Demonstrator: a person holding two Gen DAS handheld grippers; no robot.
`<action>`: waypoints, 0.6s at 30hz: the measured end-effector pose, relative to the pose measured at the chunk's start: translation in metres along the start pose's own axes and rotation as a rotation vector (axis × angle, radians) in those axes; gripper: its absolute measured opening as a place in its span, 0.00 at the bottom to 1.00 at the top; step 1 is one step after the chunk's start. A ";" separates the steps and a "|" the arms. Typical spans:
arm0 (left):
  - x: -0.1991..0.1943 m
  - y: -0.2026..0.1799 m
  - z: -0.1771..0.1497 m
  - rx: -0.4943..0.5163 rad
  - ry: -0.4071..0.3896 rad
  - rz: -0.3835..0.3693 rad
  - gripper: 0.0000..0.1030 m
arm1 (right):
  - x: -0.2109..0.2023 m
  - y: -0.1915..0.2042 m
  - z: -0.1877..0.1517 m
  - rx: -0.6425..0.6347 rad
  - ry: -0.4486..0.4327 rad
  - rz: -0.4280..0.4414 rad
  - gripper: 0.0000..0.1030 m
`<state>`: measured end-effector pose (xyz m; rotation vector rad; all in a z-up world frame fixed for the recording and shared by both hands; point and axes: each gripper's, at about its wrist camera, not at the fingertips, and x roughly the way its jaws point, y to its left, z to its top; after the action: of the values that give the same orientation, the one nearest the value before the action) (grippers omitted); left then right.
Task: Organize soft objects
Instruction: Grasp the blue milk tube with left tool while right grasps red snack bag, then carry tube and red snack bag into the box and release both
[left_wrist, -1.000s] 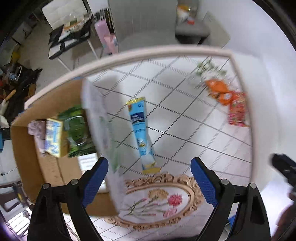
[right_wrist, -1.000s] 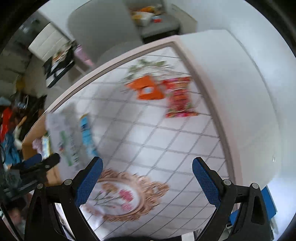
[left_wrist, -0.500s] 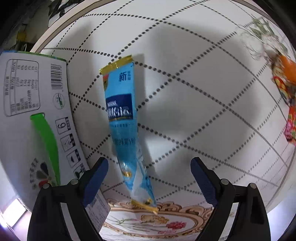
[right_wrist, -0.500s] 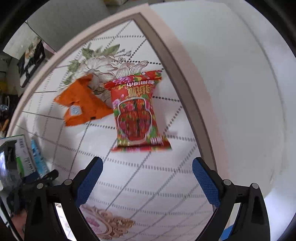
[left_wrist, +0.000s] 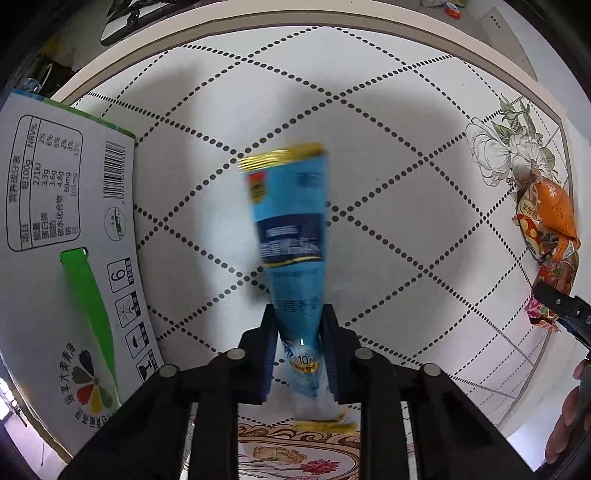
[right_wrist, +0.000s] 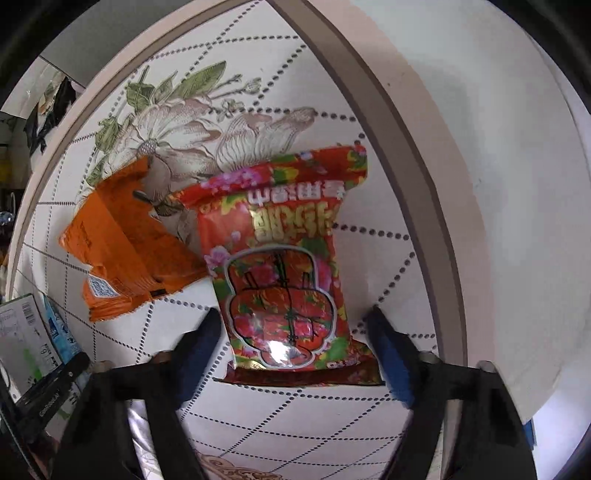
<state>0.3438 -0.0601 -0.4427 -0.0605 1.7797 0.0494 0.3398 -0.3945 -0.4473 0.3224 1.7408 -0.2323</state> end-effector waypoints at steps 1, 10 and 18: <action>-0.001 0.001 -0.001 -0.004 0.000 -0.008 0.18 | -0.001 0.000 -0.002 -0.003 -0.002 0.016 0.61; -0.021 -0.006 -0.027 0.036 -0.039 -0.048 0.14 | -0.016 -0.003 -0.044 -0.036 -0.012 0.045 0.48; -0.082 -0.007 -0.066 0.086 -0.126 -0.152 0.14 | -0.072 0.009 -0.104 -0.113 -0.083 0.154 0.47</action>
<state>0.2968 -0.0706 -0.3484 -0.1282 1.6444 -0.1304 0.2595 -0.3582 -0.3570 0.3577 1.6311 -0.0354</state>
